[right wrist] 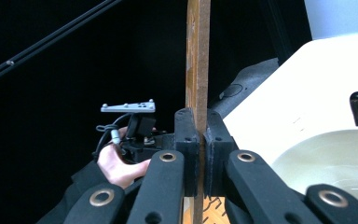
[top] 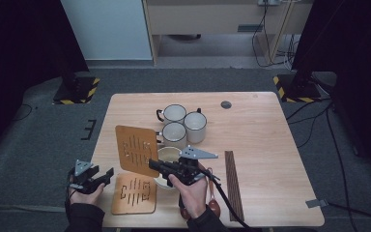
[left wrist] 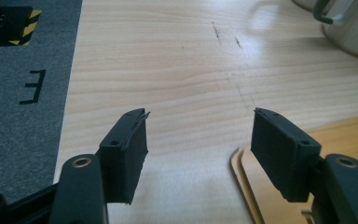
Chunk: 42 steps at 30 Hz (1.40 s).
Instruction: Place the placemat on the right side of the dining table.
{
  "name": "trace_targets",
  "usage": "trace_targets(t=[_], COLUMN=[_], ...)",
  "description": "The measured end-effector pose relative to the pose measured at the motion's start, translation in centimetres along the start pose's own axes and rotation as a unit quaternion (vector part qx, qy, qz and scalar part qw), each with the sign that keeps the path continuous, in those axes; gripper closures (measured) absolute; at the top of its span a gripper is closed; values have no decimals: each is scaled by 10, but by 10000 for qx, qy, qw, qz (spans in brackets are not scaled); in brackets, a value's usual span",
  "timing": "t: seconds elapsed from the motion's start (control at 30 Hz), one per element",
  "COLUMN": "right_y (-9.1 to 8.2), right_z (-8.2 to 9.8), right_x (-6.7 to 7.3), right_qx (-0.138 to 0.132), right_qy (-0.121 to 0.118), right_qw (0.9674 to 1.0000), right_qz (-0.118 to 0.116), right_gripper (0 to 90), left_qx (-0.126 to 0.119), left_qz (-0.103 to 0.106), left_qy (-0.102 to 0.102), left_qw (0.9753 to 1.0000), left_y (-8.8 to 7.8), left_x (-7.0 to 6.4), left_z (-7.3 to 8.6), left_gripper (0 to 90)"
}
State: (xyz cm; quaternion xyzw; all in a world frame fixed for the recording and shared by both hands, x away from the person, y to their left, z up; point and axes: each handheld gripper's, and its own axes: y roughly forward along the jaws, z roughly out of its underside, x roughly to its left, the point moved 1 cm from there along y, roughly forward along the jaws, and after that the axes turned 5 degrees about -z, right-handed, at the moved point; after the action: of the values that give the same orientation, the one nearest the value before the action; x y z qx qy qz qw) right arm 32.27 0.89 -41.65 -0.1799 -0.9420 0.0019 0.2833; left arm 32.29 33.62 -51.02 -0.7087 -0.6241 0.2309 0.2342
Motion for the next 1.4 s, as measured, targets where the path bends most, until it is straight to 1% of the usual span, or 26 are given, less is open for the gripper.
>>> trace_targets(t=[0.17,0.27,0.43,0.57,0.63,0.7,0.83,0.87,1.1,1.13,1.17,1.27,1.33,1.4], right_y=[-4,-7,-14,-21,-26,-30,-36,-38,-53,-58,-58,-66,-72,-78], right_z=[-3,-6,-12,-17,-21,-23,-27,-28,-37,-39,-39,-41,-43,-45], right_x=[-2,-3,-7,-10,-13,-14,-17,-18,-25,-28,-28,-32,-34,-38], right_qx=[-42,-123,-194,-280,-340,-340,-366,-383,-498,-539,-539,-573,-616,-640], right_qy=[5,-5,-30,-13,-19,-20,-36,-48,-35,-47,-47,-47,-39,-44], right_qw=[10000,9999,9998,9996,9994,9993,9991,9990,9982,9978,9978,9973,9968,9963], right_qz=[20,19,50,97,114,139,202,215,331,374,374,457,508,575], right_gripper=[871,871,871,871,871,871,871,871,871,871,871,871,871,871], left_qx=[35,53,131,210,248,301,314,335,409,424,436,489,443,441], left_qz=[1,15,-61,-98,-121,-141,-126,-124,-122,-134,-142,-180,-165,-173], left_qy=[168,194,233,200,255,314,387,433,511,509,503,516,480,488], left_qw=[9999,9998,9996,9995,9993,9990,9987,9984,9978,9977,9977,9973,9977,9977], left_y=[14,22,34,42,45,48,53,54,61,61,62,64,65,65], left_x=[-9,-13,-19,-19,-19,-20,-21,-21,-18,-18,-17,-15,-13,-13], left_z=[-9,-13,-18,-19,-19,-19,-19,-19,-16,-16,-15,-14,-13,-13], left_gripper=[326,307,292,286,281,280,279,279,271,271,271,271,267,264])
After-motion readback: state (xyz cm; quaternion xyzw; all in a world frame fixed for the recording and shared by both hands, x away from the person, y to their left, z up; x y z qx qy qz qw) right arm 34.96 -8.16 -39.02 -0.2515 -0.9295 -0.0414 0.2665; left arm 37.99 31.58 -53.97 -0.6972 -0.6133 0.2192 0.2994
